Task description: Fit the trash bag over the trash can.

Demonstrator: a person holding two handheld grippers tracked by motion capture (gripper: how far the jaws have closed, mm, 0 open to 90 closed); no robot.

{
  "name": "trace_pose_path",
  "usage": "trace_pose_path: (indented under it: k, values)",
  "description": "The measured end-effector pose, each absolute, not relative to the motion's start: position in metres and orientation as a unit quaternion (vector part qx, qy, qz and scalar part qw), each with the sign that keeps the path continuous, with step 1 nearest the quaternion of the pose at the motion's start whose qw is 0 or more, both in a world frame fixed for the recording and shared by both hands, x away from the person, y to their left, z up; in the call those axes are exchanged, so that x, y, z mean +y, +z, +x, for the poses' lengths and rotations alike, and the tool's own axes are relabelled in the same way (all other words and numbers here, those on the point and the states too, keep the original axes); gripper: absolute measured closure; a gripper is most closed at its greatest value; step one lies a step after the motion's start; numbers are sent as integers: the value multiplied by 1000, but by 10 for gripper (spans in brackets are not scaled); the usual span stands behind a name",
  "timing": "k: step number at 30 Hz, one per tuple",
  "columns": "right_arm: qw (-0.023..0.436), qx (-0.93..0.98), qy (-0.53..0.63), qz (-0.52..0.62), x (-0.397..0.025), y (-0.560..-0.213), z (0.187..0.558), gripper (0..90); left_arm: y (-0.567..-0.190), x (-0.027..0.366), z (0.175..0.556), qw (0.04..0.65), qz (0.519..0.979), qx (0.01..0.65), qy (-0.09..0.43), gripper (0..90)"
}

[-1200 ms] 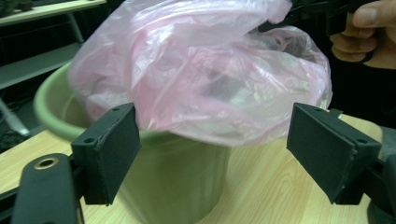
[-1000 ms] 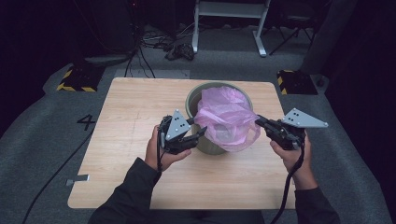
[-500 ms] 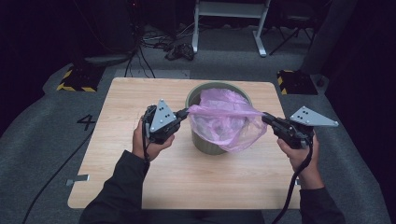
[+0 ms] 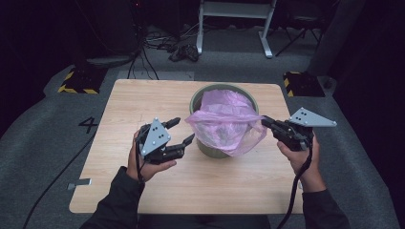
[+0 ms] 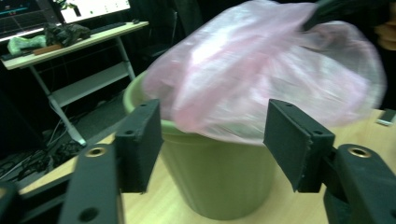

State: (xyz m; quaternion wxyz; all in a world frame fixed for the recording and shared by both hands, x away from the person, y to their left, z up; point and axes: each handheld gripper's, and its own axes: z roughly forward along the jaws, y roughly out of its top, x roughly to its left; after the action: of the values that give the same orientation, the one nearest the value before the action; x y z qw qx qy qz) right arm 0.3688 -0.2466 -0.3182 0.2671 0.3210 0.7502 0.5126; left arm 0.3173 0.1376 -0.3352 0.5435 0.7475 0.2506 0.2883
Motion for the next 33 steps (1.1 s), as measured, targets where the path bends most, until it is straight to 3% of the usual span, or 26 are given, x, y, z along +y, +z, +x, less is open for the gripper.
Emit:
trace_pose_path:
  k: [4,9,16,27,33]
  values:
    - [268,750,512,322,-248,-318,368,900,-344,135,304,556,749,245,266,320]
    - [265,751,511,323,-247,-320,369,900,-350,105,291,552,771,187,257,294]
    - [261,757,509,316,-244,-320,370,900,-351,81,312,525,787,181,270,265]
    - [259,757,507,320,-250,-322,370,900,-352,100,344,487,786,203,321,885]
    - [259,754,509,325,-255,-322,370,900,-351,114,342,507,779,197,311,888]
